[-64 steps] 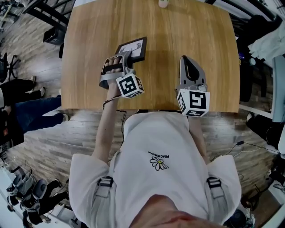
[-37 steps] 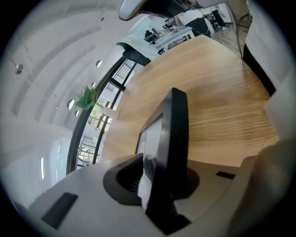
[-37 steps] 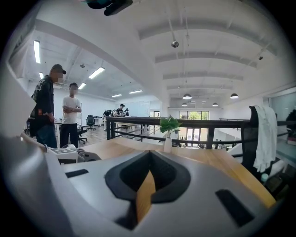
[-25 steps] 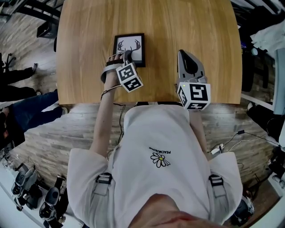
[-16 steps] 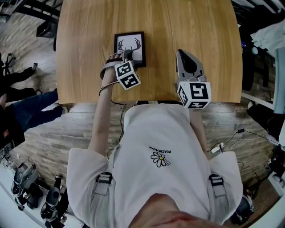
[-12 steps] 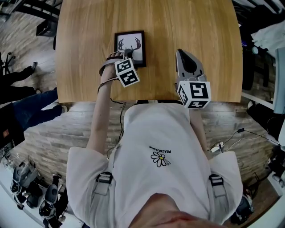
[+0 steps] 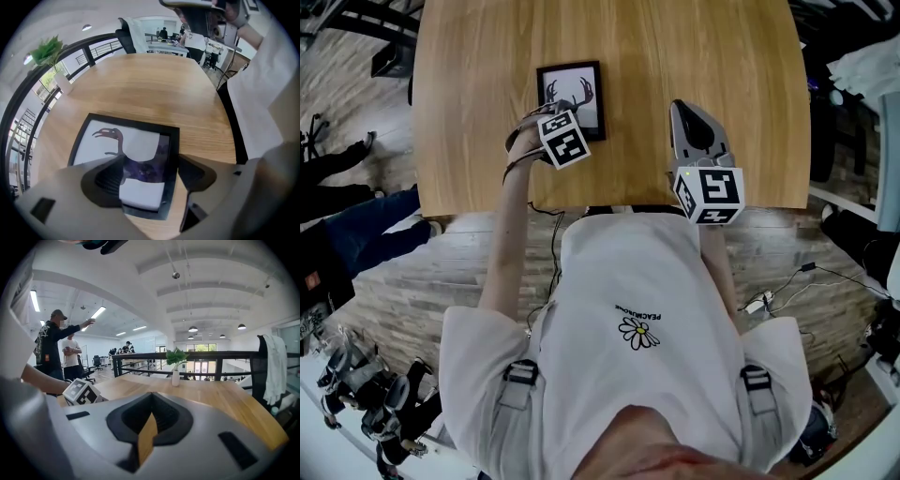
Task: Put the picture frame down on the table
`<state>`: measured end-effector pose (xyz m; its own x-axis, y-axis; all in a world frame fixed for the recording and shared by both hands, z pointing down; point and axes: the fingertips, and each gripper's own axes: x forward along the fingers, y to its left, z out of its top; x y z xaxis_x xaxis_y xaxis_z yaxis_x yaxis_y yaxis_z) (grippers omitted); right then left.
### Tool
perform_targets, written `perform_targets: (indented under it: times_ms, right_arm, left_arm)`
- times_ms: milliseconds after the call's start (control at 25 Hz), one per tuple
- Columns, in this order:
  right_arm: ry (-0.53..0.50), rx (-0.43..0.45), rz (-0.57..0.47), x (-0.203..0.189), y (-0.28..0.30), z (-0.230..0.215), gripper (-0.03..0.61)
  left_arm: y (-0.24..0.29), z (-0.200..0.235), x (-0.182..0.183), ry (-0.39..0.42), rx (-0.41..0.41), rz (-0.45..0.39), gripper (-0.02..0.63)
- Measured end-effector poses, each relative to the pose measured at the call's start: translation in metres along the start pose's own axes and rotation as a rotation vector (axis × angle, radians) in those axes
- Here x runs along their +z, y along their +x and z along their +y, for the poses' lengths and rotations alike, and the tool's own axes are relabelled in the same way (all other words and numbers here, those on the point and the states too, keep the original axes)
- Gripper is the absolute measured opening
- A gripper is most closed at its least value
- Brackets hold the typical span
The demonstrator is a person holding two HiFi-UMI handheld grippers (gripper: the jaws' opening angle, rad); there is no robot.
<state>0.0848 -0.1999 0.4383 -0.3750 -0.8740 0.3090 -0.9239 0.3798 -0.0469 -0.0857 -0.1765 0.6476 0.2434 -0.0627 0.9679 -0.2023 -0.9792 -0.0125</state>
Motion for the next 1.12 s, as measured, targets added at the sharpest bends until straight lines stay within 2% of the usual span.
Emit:
perform_targets:
  times_ms: [520,640,720,960,1120]
  right_arm:
    - [0.005,-0.001,-0.001,-0.001,0.0,-0.007,0.011]
    - [0.005,0.001,-0.002,-0.001,0.001,-0.005,0.011]
    - [0.002,0.005,-0.006,0.0,0.002,-0.002,0.011]
    - [-0.08,-0.004,-0.01,0.003,0.003,0.003,0.011]
    - [-0.103,0.011,-0.021,0.006,0.004,0.009,0.011]
  left_arm:
    - [-0.007,0.0,0.009,0.033,0.028,0.014,0.371]
    - [-0.021,0.003,0.022,-0.028,0.007,-0.085,0.371]
    - [-0.033,0.011,0.032,-0.076,0.023,-0.165,0.371]
    - [-0.085,0.049,0.056,-0.088,0.3,-0.33,0.37]
    - [-0.136,0.058,0.081,-0.162,0.386,-0.521,0.37]
